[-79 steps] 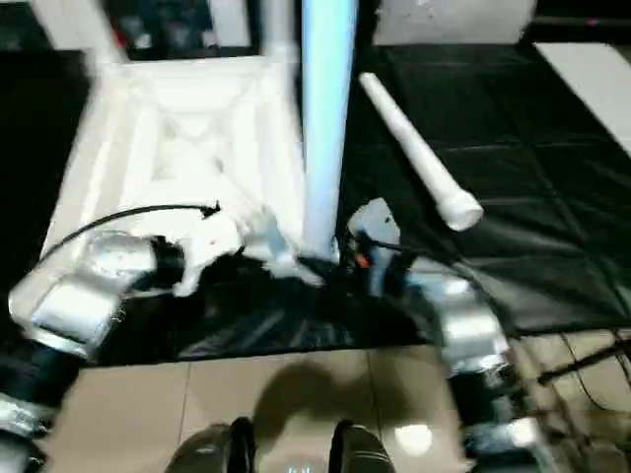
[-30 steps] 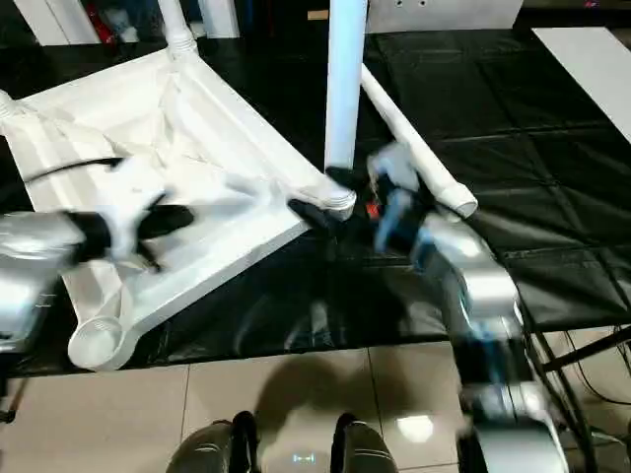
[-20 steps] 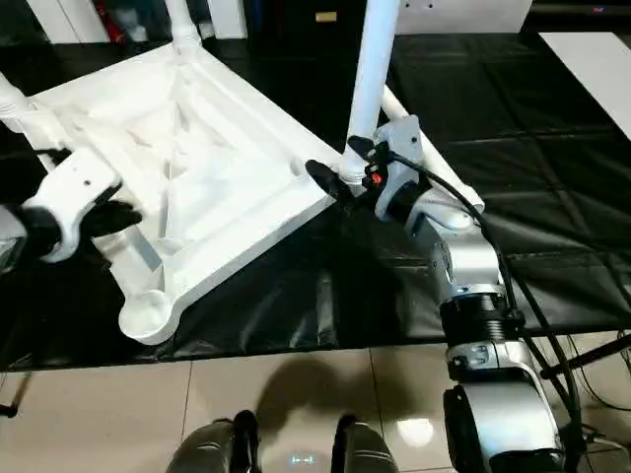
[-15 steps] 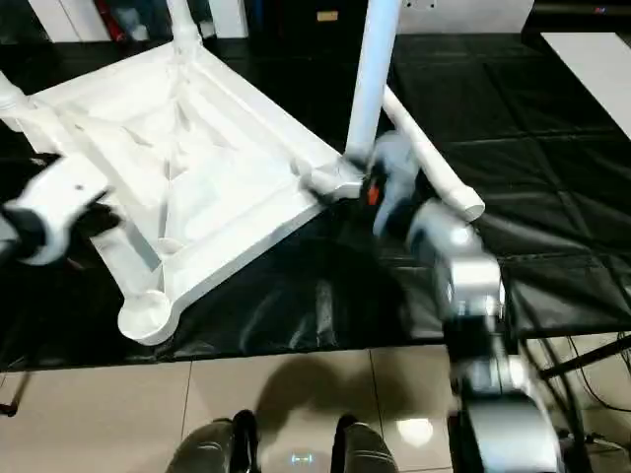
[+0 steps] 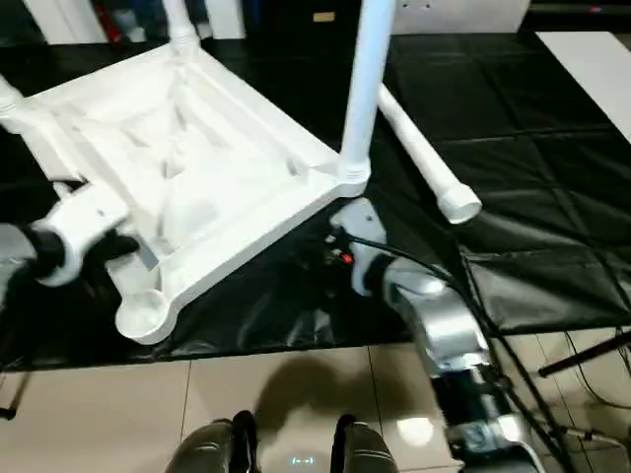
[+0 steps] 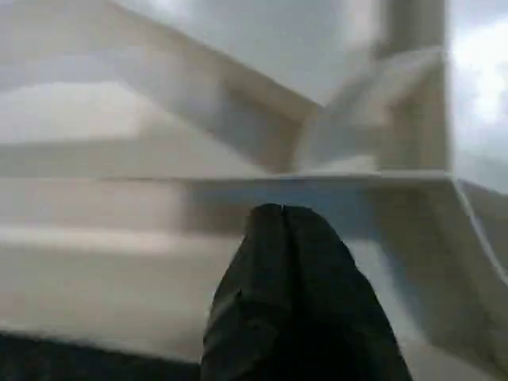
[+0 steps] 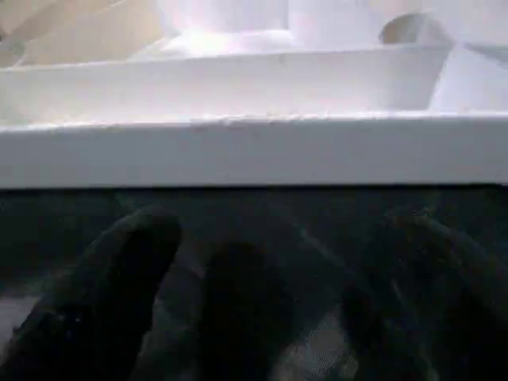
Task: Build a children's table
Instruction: Rotate table base
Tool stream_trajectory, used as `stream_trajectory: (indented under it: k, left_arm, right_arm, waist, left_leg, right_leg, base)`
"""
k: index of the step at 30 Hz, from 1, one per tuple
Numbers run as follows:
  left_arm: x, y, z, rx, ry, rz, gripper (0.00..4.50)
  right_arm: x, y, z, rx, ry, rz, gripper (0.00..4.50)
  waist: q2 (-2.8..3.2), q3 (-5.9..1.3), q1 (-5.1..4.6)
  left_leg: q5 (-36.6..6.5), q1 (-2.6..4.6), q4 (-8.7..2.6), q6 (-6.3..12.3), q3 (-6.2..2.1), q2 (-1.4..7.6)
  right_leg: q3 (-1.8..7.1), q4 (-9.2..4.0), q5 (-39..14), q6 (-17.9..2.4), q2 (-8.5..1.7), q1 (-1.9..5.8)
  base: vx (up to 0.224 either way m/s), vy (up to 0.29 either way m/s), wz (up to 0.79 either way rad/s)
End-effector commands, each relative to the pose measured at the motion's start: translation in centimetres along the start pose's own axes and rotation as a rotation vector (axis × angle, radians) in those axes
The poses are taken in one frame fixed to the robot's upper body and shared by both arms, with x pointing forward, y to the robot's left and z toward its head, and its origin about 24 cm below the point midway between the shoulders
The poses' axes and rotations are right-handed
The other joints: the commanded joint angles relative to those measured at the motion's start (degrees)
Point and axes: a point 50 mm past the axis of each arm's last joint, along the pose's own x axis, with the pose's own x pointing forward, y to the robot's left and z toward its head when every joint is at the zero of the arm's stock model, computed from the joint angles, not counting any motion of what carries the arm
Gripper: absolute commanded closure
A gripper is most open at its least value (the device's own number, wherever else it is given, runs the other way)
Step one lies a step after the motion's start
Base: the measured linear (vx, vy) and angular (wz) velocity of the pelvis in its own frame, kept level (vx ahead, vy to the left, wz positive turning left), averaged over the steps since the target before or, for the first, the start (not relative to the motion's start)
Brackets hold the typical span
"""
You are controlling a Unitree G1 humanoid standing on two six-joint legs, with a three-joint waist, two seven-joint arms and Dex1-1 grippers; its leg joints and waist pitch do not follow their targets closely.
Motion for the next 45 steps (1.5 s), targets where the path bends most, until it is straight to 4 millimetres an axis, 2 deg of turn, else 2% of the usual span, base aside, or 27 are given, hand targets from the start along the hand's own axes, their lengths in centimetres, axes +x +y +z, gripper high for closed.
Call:
stream_trajectory:
  k: [1,3,5,7,9,15,16,21,23,24,26,27,28,29,30,32,33,35,38,40,41,42,44,45]
  left_arm:
    - [0.5,-0.9,-0.6,0.022,0.032,-0.085,4.41]
    - [0.8,-1.7,-0.8,0.039,0.044,-0.152,4.41]
    - [0.9,-2.2,-0.9,0.051,0.048,-0.197,4.41]
    - [1.0,-3.1,-0.6,0.057,0.026,-0.273,4.41]
    - [1.1,-3.5,-0.2,0.065,0.004,-0.31,4.41]
    - [0.9,-5.7,2.6,0.088,-0.134,-0.453,4.41]
    - [1.0,-6.2,3.1,0.091,-0.159,-0.474,4.41]
    - [1.5,-7.6,5.2,0.101,-0.237,-0.527,4.41]
    - [1.8,-7.6,5.4,0.102,-0.244,-0.516,4.41]
    - [3.1,-7.2,6.5,0.093,-0.266,-0.431,4.41]
    - [3.4,-7.0,6.7,0.085,-0.272,-0.406,4.41]
    - [4.4,-5.8,7.0,0.065,-0.271,-0.283,4.41]
    - [4.7,-5.3,7.1,0.074,-0.266,-0.23,4.41]
    - [4.9,-4.8,7.1,0.081,-0.264,-0.189,4.41]
    - [5.0,-4.5,7.0,0.085,-0.26,-0.166,4.41]
    - [5.0,-4.3,6.9,0.085,-0.252,-0.155,4.41]
    - [4.8,-4.2,7.2,0.062,-0.27,-0.155,4.41]
    - [4.7,-4.2,7.3,0.046,-0.285,-0.155,4.41]
    - [3.4,-4.1,7.9,-0.031,-0.369,-0.202,4.15]
    - [2.9,-4.1,7.8,-0.029,-0.389,-0.208,4.06]
    - [2.7,-4.0,7.8,-0.03,-0.396,-0.208,3.96]
    - [2.2,-3.8,7.8,-0.043,-0.419,-0.201,3.86]
    - [1.1,-3.5,7.7,-0.062,-0.453,-0.195,3.66]
    - [0.7,-3.5,7.5,-0.061,-0.461,-0.195,3.59]
  right_arm:
    - [0.9,-0.4,-0.1,0.005,0.029,-0.073,0.0]
    - [1.5,-0.5,-0.1,0.001,0.042,-0.094,0.0]
    - [2.0,-0.5,0.0,-0.003,0.046,-0.103,0.0]
    - [2.8,-0.5,0.4,0.01,0.036,-0.111,0.0]
    - [3.2,-0.5,0.6,0.01,0.033,-0.118,0.0]
    - [4.3,-0.8,1.9,0.004,-0.007,-0.153,0.0]
    - [4.4,-0.9,2.0,0.002,-0.01,-0.156,0.0]
    - [4.8,-1.1,2.3,0.0,-0.014,-0.172,0.0]
    - [4.9,-1.1,2.3,0.002,-0.015,-0.175,0.0]
    - [4.9,-1.4,2.3,0.007,-0.009,-0.19,0.0]
    - [4.9,-1.4,2.3,0.012,-0.013,-0.185,0.0]
    - [4.6,-2.0,2.5,0.015,-0.032,-0.21,0.0]
    - [4.4,-2.3,2.7,0.024,-0.041,-0.227,0.0]
    - [4.2,-2.5,2.8,0.026,-0.053,-0.229,0.0]
    - [4.0,-2.7,3.0,0.014,-0.057,-0.233,0.0]
    - [3.5,-3.6,3.2,-0.018,-0.053,-0.274,0.0]
    - [3.1,-4.3,3.6,-0.032,-0.053,-0.32,0.0]
    - [2.9,-4.8,3.8,-0.038,-0.054,-0.35,0.0]
    - [1.6,-8.0,4.8,-0.052,0.037,-0.451,0.0]
    - [1.2,-9.0,5.2,-0.058,0.082,-0.475,0.0]
    - [1.1,-9.3,5.3,-0.062,0.092,-0.478,0.0]
    - [0.8,-10.0,5.6,-0.072,0.124,-0.476,0.0]
    - [0.3,-11.0,6.2,-0.087,0.168,-0.494,0.0]
    - [0.0,-11.5,6.4,-0.103,0.186,-0.512,0.0]
  waist:
    - [0.74,-4.92,-0.04]
    - [0.93,-5.02,-0.06]
    - [0.71,-5.09,-0.16]
    - [0.95,-5.09,-0.21]
    - [0.82,-5.1,-0.24]
    - [0.78,-5.24,-0.57]
    - [0.56,-5.38,-0.75]
    - [0.4,-5.56,-0.99]
    - [0.39,-5.51,-1.08]
    - [0.44,-5.45,-1.22]
    - [0.44,-5.54,-1.27]
    - [0.47,-5.43,-1.35]
    - [0.5,-5.37,-1.41]
    - [0.51,-5.39,-1.38]
    - [0.37,-5.33,-1.44]
    - [0.44,-5.29,-1.49]
    - [0.65,-5.16,-1.42]
    - [0.53,-5.32,-1.26]
    - [0.66,-5.42,-0.96]
    - [0.54,-4.87,-0.77]
    - [0.52,-4.9,-0.62]
    - [0.6,-4.64,-0.5]
    - [0.48,-4.76,-0.56]
    - [0.28,-4.34,-0.56]
  left_leg:
    - [-12.08,2.74,-3.89,0.55,-2.19,3.52]
    - [-10.74,2.78,-3.73,0.74,-2.17,3.58]
    - [-10.15,2.69,-3.74,0.83,-2.07,3.54]
    - [-9.85,2.76,-3.67,0.94,-2.06,3.63]
    - [-9.94,2.79,-3.73,0.76,-2.03,3.69]
    - [-9.77,2.62,-3.57,0.46,-2.03,3.62]
    - [-9.36,2.52,-3.48,0.78,-1.96,3.5]
    - [-7.59,2.29,-3.09,2.43,-1.83,3.34]
    - [-7.41,2.2,-3.03,2.85,-1.84,3.37]
    - [-7.79,2.25,-3.01,3.02,-1.78,3.32]
    - [-8.98,2.27,-2.91,2.63,-1.83,3.36]
    - [-9.87,2.19,-2.94,2.32,-1.93,3.43]
    - [-11.22,2.43,-2.83,2.21,-1.8,3.31]
    - [-11.75,2.4,-2.86,2.04,-1.87,3.33]
    - [-12.75,2.14,-3.0,1.53,-2.09,3.39]
    - [-14.17,2.46,-2.96,0.89,-2.1,3.46]
    - [-14.09,2.52,-2.96,0.77,-2.1,3.47]
    - [-12.88,2.46,-2.88,0.59,-2.0,3.4]
    - [-11.96,2.59,-2.68,0.9,-2.0,3.35]
    - [-12.72,2.43,-2.74,1.35,-1.83,3.28]
    - [-12.83,2.43,-2.74,1.49,-1.82,3.25]
    - [-13.09,2.44,-2.75,1.34,-1.87,3.28]
    - [-12.53,2.29,-2.68,1.51,-1.95,3.29]
    - [-12.74,2.17,-2.81,1.7,-1.92,3.28]
  right_leg:
    - [2.7,-2.98,-12.04,-13.42,-4.78,2.77]
    - [2.69,-2.73,-9.99,-14.07,-4.79,2.83]
    - [2.63,-2.61,-9.05,-14.36,-4.64,2.98]
    - [2.67,-2.44,-8.22,-14.76,-4.78,3.04]
    - [2.63,-2.37,-8.11,-15.0,-4.66,3.08]
    - [2.67,-2.22,-7.95,-15.19,-4.77,3.42]
    - [2.7,-2.15,-7.58,-15.4,-4.78,3.57]
    - [2.68,-2.02,-6.44,-15.96,-4.72,3.77]
    - [2.64,-2.03,-6.35,-15.94,-4.7,3.8]
    - [2.6,-2.18,-7.05,-15.8,-4.53,3.64]
    - [2.6,-2.23,-8.36,-15.74,-4.63,3.78]
    - [2.58,-2.3,-9.44,-15.42,-4.64,3.77]
    - [2.6,-2.63,-10.98,-14.65,-4.39,3.45]
    - [2.59,-2.62,-11.74,-14.55,-4.49,3.5]
    - [2.48,-2.61,-13.11,-14.06,-4.55,3.67]
    - [2.51,-2.85,-15.31,-13.49,-4.66,3.39]
    - [2.53,-2.83,-15.45,-13.54,-4.65,3.24]
    - [2.52,-2.72,-14.17,-13.97,-4.47,3.3]
    - [2.36,-2.3,-11.26,-15.63,-4.31,3.3]
    - [2.47,-2.63,-11.66,-15.28,-4.28,3.16]
    - [2.4,-2.63,-12.23,-15.19,-4.32,3.19]
    - [2.41,-2.59,-12.44,-15.17,-4.43,3.08]
    - [2.39,-2.37,-11.6,-15.69,-4.49,3.34]
    - [2.34,-2.52,-12.08,-15.58,-4.33,3.19]
  base:
    - [0.0,0.0,0.0]
    - [0.0,0.0,0.0]
    - [0.0,0.0,0.0]
    - [0.0,0.0,0.0]
    - [0.0,0.0,0.0]
    - [0.0,0.0,0.0]
    - [0.0,0.0,0.0]
    - [0.0,0.0,0.0]
    - [0.0,0.0,0.0]
    - [0.0,0.0,0.0]
    - [0.0,0.0,0.0]
    - [0.0,0.0,0.0]
    - [0.0,0.0,0.0]
    - [0.0,0.0,0.0]
    - [0.0,0.0,0.0]
    - [0.0,0.0,0.0]
    - [0.0,0.0,0.0]
    - [0.0,0.0,0.0]
    - [0.0,0.0,0.0]
    - [0.0,0.0,0.0]
    - [0.0,0.0,0.0]
    - [0.0,0.0,0.0]
    - [0.0,0.0,0.0]
    - [0.0,0.0,0.0]
